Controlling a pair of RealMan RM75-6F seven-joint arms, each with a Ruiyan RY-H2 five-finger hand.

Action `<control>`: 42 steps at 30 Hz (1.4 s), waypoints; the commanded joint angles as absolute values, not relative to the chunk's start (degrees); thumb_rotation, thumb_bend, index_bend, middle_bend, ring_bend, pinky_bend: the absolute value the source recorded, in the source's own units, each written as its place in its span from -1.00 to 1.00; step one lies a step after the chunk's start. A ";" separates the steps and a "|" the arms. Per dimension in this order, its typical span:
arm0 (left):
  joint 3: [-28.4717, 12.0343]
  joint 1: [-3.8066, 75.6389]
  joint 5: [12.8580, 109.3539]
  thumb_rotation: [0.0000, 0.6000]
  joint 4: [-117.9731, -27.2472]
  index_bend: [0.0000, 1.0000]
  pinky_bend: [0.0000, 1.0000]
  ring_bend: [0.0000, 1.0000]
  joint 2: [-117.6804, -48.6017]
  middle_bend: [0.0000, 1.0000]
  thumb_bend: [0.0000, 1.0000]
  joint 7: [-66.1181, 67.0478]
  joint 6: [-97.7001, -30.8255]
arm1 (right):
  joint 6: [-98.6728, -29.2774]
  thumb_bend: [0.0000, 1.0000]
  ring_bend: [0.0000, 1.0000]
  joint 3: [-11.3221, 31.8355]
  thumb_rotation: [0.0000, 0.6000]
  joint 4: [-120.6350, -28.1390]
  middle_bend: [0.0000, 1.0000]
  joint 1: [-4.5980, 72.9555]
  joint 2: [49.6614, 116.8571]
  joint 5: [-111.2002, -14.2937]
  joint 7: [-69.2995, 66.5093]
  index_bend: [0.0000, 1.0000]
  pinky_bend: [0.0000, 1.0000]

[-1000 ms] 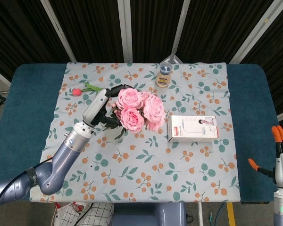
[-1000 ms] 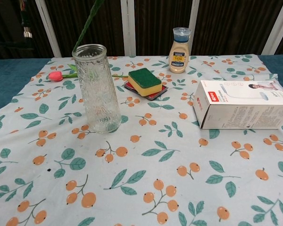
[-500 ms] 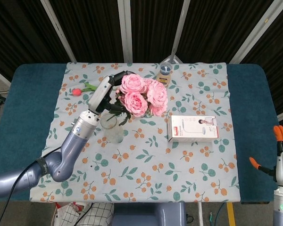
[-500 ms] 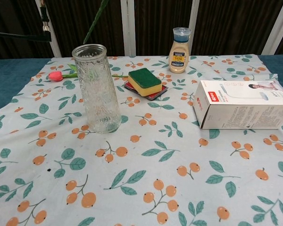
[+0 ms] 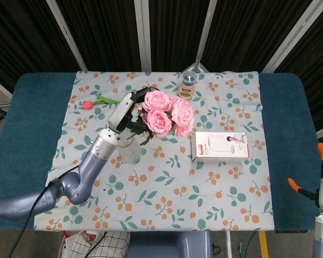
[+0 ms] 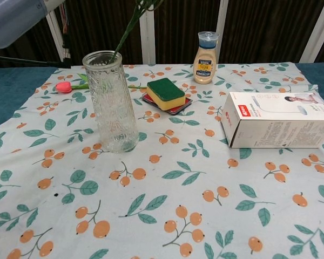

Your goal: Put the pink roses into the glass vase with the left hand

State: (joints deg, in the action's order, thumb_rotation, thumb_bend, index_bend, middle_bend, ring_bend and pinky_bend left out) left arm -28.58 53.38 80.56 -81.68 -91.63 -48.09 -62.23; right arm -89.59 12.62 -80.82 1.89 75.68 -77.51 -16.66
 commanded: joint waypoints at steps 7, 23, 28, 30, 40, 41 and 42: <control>-26.24 53.14 82.25 1.00 -80.39 -0.25 0.02 -0.27 -92.84 -0.14 -0.37 -49.89 -64.79 | -90.47 -0.86 -0.83 12.99 1.00 -80.52 -1.00 1.76 76.12 -77.82 -17.21 -1.00 -1.00; -23.42 50.43 82.44 1.00 -77.75 -0.26 0.02 -0.27 -93.00 -0.14 -0.37 -57.59 -68.12 | -91.68 -0.86 -0.83 13.67 1.00 -79.90 -1.00 1.61 77.35 -77.75 -17.64 -1.00 -1.00; -22.74 49.80 82.67 1.00 -76.69 -0.26 0.02 -0.27 -92.98 -0.15 -0.37 -60.30 -68.79 | -91.81 -0.86 -0.83 14.01 1.00 -80.00 -1.00 1.52 77.61 -77.34 -17.84 -1.00 -1.00; -22.44 49.55 82.87 1.00 -76.38 -0.26 0.02 -0.27 -92.87 -0.15 -0.37 -61.09 -69.10 | -91.83 -0.86 -0.83 14.19 1.00 -80.04 -1.00 1.46 77.59 -77.13 -18.09 -1.00 -1.00; -20.55 47.68 82.58 1.00 -75.64 -0.28 0.02 -0.32 -91.28 -0.19 -0.37 -62.75 -69.12 | -91.86 -0.86 -0.83 14.34 1.00 -80.39 -1.00 1.32 77.60 -77.06 -18.41 -1.00 -1.00; -20.35 47.47 82.60 1.00 -75.68 -0.28 0.02 -0.32 -91.08 -0.20 -0.37 -62.97 -69.12 | -91.93 -0.86 -0.83 14.36 1.00 -80.46 -1.00 1.29 77.61 -77.08 -18.48 -1.00 -1.00; -20.09 47.18 82.61 1.00 -75.68 -0.29 0.01 -0.33 -90.77 -0.21 -0.37 -63.22 -69.12 | -92.02 -0.86 -0.83 14.36 1.00 -80.56 -1.00 1.26 77.61 -77.14 -18.53 -1.00 -1.00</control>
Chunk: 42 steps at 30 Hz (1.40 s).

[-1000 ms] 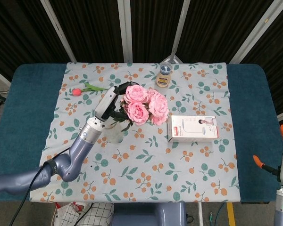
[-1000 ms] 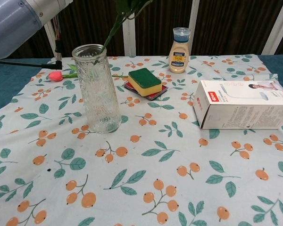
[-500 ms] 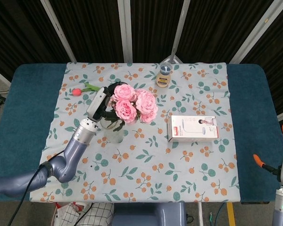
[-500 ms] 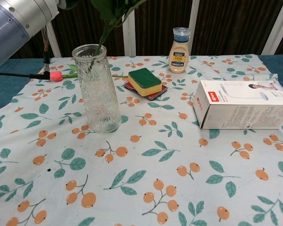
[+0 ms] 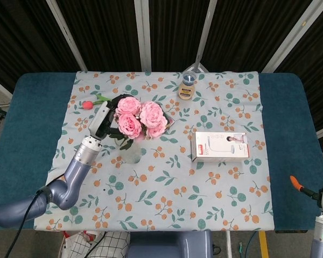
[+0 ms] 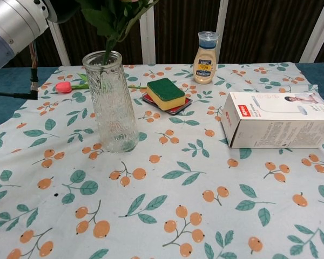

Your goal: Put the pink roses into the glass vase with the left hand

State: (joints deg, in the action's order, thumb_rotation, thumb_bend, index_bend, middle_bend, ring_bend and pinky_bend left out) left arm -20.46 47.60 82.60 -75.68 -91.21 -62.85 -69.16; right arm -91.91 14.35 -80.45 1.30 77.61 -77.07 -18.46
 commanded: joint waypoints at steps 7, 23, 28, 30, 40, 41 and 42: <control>-18.24 46.60 83.21 1.00 -76.09 -0.55 -0.29 -0.66 -88.13 -0.49 -0.51 -64.57 -66.78 | -92.01 -0.86 -0.83 14.20 1.00 -80.98 -1.00 1.25 77.69 -77.47 -18.47 -1.00 -1.00; -13.44 44.18 87.05 1.00 -80.87 -0.90 -0.35 -0.86 -79.00 -0.80 -0.64 -65.03 -65.36 | -92.21 -0.86 -0.83 13.89 1.00 -81.22 -1.00 1.40 78.06 -78.36 -18.22 -1.00 -1.00; -11.35 41.56 87.94 1.00 -83.07 -0.90 -0.35 -0.86 -74.25 -0.81 -0.64 -64.49 -66.50 | -92.64 -0.86 -0.83 13.75 1.00 -81.86 -1.00 1.25 78.01 -78.78 -18.31 -1.00 -1.00; -10.56 40.91 88.13 1.00 -83.75 -0.90 -0.35 -0.86 -72.76 -0.81 -0.64 -64.36 -66.28 | -92.69 -0.86 -0.83 13.62 1.00 -82.15 -1.00 1.23 77.96 -79.03 -18.36 -1.00 -1.00; -7.26 36.87 88.97 1.00 -88.75 -0.90 -0.35 -0.86 -64.72 -0.82 -0.64 -64.03 -67.48 | -93.63 -0.86 -0.83 12.75 1.00 -84.00 -1.00 0.98 77.76 -80.80 -18.11 -1.00 -1.00; -7.04 36.41 89.03 1.00 -89.02 -0.90 -0.35 -0.86 -63.99 -0.82 -0.64 -63.85 -67.84 | -93.86 -0.86 -0.83 12.71 1.00 -84.29 -1.00 0.89 77.61 -81.00 -18.26 -1.00 -1.00; -6.68 35.78 89.08 1.00 -89.46 -0.90 -0.35 -0.86 -62.95 -0.82 -0.64 -63.16 -68.20 | -94.19 -0.86 -0.83 12.67 1.00 -84.61 -1.00 0.77 77.44 -81.26 -18.22 -1.00 -1.00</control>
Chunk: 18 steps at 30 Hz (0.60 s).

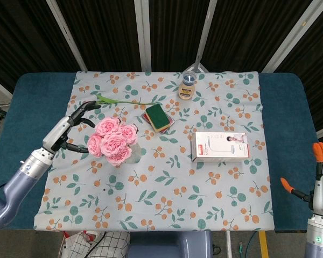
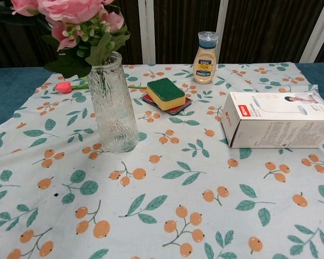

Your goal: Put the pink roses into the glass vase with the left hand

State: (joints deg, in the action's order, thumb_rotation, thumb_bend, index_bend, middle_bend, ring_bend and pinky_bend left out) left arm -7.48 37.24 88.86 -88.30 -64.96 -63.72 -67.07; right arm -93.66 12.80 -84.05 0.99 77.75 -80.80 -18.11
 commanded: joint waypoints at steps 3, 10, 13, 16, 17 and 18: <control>-5.70 34.33 89.00 1.00 -90.91 -0.90 -0.37 -0.86 -60.75 -0.82 -0.64 -60.84 -68.65 | -94.55 -0.86 -0.83 12.67 1.00 -85.04 -1.00 0.67 77.28 -81.51 -18.26 -1.00 -1.00; -1.42 27.91 91.11 1.00 -96.46 -0.87 -0.37 -0.86 -55.03 -0.78 -0.58 -51.87 -73.75 | -93.07 -0.86 -0.83 11.43 1.00 -85.35 -1.00 1.14 76.64 -82.78 -18.29 -1.00 -1.00; 1.06 22.90 91.80 1.00 -99.63 -0.88 -0.39 -0.86 -53.12 -0.79 -0.58 -40.82 -78.55 | -92.17 -0.86 -0.83 10.11 1.00 -84.85 -1.00 1.61 75.82 -84.55 -16.54 -1.00 -1.00; 3.62 17.58 92.23 1.00 -102.59 -0.88 -0.40 -0.86 -52.47 -0.78 -0.57 -28.00 -83.30 | -91.16 -0.86 -0.83 8.26 1.00 -84.09 -1.00 2.18 74.43 -87.24 -13.89 -1.00 -1.00; 4.75 15.29 92.36 1.00 -103.53 -0.88 -0.40 -0.86 -52.52 -0.78 -0.57 -22.43 -85.18 | -90.82 -0.86 -0.83 7.57 1.00 -83.75 -1.00 2.46 73.92 -88.36 -12.12 -1.00 -1.00; 5.46 13.72 92.55 1.00 -104.04 -0.87 -0.40 -0.86 -52.70 -0.78 -0.57 -18.68 -86.60 | -90.65 -0.86 -0.83 7.12 1.00 -83.61 -1.00 2.66 73.58 -89.19 -10.91 -1.00 -1.00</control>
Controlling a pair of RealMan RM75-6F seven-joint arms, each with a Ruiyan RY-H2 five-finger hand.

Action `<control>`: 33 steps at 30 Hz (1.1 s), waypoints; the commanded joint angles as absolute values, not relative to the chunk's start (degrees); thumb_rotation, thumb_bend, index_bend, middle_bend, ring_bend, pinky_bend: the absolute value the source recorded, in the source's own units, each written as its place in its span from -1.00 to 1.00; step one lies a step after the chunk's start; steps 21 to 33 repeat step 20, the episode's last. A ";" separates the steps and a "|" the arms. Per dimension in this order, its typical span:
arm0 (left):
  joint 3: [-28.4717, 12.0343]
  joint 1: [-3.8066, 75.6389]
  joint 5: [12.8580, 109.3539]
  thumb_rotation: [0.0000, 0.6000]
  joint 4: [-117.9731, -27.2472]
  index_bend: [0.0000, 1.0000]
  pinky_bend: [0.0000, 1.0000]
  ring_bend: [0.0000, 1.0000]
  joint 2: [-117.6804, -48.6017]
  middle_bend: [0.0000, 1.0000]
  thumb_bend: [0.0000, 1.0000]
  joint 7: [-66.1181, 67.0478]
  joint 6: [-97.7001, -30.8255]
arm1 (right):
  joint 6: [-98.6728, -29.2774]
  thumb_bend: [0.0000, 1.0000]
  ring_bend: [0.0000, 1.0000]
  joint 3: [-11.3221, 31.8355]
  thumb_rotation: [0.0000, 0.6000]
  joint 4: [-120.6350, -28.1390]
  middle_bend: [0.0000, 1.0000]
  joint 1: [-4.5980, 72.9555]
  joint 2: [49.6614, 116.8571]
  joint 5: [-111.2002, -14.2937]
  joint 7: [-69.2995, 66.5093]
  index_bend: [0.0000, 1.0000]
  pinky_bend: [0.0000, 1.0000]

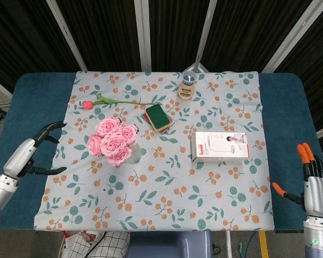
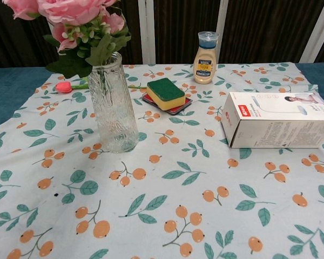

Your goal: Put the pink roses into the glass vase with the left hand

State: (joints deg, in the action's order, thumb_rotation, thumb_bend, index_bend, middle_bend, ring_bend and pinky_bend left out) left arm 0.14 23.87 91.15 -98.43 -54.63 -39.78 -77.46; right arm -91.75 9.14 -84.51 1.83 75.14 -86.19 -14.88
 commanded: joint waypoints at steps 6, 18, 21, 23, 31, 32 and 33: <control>8.40 4.32 93.54 1.00 -103.85 -0.78 -0.43 -0.86 -56.31 -0.78 -0.54 -0.73 -95.45 | -89.81 -0.86 -0.83 4.06 1.00 -85.26 -1.00 3.45 70.67 -94.18 -6.92 -1.00 -1.00; 7.48 -1.60 94.23 1.00 -100.62 -0.75 -0.45 -0.87 -61.00 -0.78 -0.53 9.27 -101.27 | -86.41 -0.86 -0.83 1.42 1.00 -91.63 -1.00 3.86 65.16 -95.04 -1.02 -1.00 -1.00; 7.20 -1.82 94.54 1.00 -100.46 -0.75 -0.45 -0.87 -61.13 -0.78 -0.53 9.16 -101.74 | -86.85 -0.86 -0.83 1.59 1.00 -91.96 -1.00 3.80 65.32 -95.01 -1.02 -1.00 -1.00; 7.20 -1.82 94.54 1.00 -100.46 -0.75 -0.45 -0.87 -61.13 -0.78 -0.53 9.16 -101.74 | -86.85 -0.86 -0.83 1.59 1.00 -91.96 -1.00 3.80 65.32 -95.01 -1.02 -1.00 -1.00; 7.20 -1.82 94.54 1.00 -100.46 -0.75 -0.45 -0.87 -61.13 -0.78 -0.53 9.16 -101.74 | -86.85 -0.86 -0.83 1.59 1.00 -91.96 -1.00 3.80 65.32 -95.01 -1.02 -1.00 -1.00; 7.20 -1.82 94.54 1.00 -100.46 -0.75 -0.45 -0.87 -61.13 -0.78 -0.53 9.16 -101.74 | -86.85 -0.86 -0.83 1.59 1.00 -91.96 -1.00 3.80 65.32 -95.01 -1.02 -1.00 -1.00; 7.20 -1.82 94.54 1.00 -100.46 -0.75 -0.45 -0.87 -61.13 -0.78 -0.53 9.16 -101.74 | -86.85 -0.86 -0.83 1.59 1.00 -91.96 -1.00 3.80 65.32 -95.01 -1.02 -1.00 -1.00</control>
